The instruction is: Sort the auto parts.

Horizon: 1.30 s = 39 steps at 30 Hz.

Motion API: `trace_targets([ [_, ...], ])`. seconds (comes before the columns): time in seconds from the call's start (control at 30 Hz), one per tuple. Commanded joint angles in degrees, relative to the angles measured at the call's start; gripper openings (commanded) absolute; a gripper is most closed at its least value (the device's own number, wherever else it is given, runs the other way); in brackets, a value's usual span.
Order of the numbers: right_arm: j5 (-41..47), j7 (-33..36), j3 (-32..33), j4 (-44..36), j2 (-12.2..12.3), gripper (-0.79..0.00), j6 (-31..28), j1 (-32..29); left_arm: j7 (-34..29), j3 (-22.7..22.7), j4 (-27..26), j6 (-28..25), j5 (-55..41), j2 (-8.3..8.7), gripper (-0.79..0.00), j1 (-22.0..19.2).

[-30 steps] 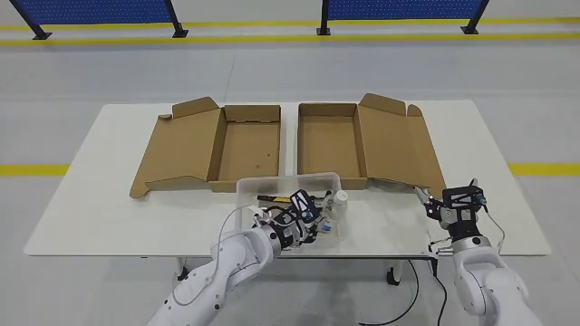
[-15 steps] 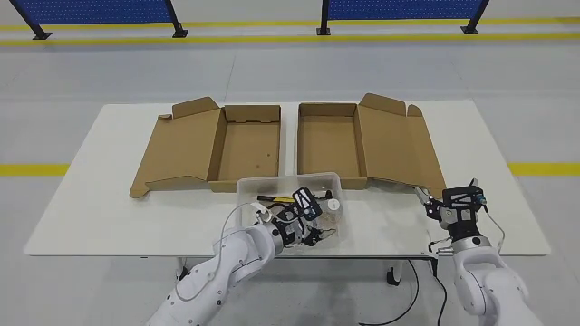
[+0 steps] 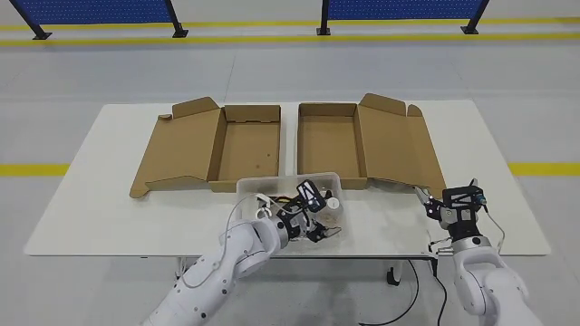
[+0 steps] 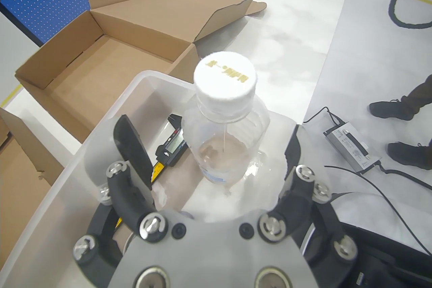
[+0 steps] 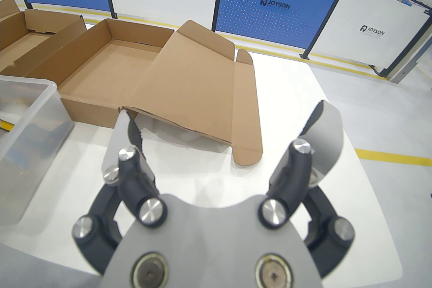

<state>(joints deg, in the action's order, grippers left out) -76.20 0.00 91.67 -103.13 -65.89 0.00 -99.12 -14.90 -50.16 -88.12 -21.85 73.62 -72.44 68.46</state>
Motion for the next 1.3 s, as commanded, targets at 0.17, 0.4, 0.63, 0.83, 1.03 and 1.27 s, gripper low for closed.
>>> trace_targets([
  [0.17,0.0,0.0,0.0,0.0,0.0,0.0,0.0,0.0,-0.6,0.8,3.9,-1.6,-4.2,-0.82,0.0,-2.6],
  [0.4,0.0,0.0,0.0,0.0,0.0,0.0,0.0,0.0,0.2,1.6,6.5,-1.6,-4.6,-1.41,0.0,-4.2],
  [0.63,0.0,0.0,0.0,0.0,0.0,0.0,0.0,0.0,1.4,2.4,8.8,-2.7,-4.1,-1.8,-0.034,-5.2],
  [0.83,0.0,0.0,0.0,0.0,0.0,0.0,0.0,0.0,2.0,2.4,9.5,-4.3,-6.2,-2.1,-0.139,-5.6],
  [1.03,0.0,0.0,0.0,0.0,0.0,0.0,0.0,0.0,1.7,2.5,9.6,-4.9,-6.5,-2.31,-0.108,-6.2],
  [1.27,0.0,0.0,0.0,0.0,0.0,0.0,0.0,0.0,1.5,3.1,10.0,-5.3,-6.5,-2.61,-0.031,-6.5],
])
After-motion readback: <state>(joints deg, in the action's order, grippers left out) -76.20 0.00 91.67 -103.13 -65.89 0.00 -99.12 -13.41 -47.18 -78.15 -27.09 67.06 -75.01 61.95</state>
